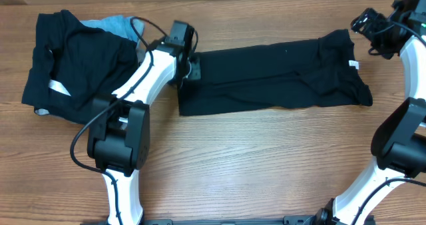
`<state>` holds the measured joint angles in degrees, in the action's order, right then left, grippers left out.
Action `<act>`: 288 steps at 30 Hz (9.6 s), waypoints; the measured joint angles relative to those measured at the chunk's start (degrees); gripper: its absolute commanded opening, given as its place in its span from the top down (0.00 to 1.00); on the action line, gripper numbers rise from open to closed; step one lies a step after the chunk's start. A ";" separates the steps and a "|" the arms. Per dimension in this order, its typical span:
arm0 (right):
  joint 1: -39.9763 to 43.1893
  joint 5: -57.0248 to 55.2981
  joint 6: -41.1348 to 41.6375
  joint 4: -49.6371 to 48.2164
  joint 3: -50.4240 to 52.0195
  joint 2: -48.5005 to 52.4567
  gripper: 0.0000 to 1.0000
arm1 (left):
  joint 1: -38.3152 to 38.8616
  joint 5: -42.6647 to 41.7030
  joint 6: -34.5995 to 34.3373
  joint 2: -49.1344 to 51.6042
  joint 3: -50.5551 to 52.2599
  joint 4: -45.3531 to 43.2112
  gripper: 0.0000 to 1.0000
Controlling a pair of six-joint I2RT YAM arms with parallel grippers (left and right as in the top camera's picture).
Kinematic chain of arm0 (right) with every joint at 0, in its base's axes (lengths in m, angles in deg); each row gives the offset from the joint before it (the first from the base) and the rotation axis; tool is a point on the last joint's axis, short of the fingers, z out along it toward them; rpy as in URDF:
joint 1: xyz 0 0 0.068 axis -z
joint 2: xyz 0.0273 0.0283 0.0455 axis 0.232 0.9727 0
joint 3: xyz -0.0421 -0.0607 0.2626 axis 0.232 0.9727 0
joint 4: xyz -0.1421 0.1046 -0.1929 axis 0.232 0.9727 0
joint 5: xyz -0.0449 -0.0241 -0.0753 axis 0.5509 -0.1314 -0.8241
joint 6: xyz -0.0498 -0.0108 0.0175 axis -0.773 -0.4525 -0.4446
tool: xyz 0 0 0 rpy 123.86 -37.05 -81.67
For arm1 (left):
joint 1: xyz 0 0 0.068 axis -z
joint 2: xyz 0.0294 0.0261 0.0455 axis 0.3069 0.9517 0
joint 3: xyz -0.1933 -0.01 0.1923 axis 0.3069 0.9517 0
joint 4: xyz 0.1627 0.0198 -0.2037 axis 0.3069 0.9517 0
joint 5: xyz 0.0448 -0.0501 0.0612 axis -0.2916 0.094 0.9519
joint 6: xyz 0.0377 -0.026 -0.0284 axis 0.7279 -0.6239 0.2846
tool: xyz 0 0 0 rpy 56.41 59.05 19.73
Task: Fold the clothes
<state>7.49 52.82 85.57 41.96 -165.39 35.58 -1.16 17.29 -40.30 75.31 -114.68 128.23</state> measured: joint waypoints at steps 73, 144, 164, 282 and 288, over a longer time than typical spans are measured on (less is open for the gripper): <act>0.07 -2.71 -0.48 28.00 -27.50 16.24 0.15 | -2.08 -17.09 -7.43 11.15 -11.78 11.26 0.27; 8.31 -0.52 6.08 38.34 -38.77 16.24 0.96 | 33.31 3.37 4.04 27.56 -56.46 -0.94 0.96; 12.98 9.79 -1.86 41.66 -38.95 11.96 0.96 | 24.28 6.47 2.51 20.96 -56.94 1.97 0.96; -2.56 2.29 -13.09 17.44 12.68 -9.01 0.96 | 8.72 -15.32 -0.92 41.51 -75.23 16.44 0.00; -2.56 2.64 -13.16 14.45 12.68 -9.01 0.96 | 4.92 -20.48 -1.68 41.68 -74.97 27.45 0.00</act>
<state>4.93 55.47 72.41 56.41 -152.72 26.57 3.76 -3.19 -41.99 116.99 -189.64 155.68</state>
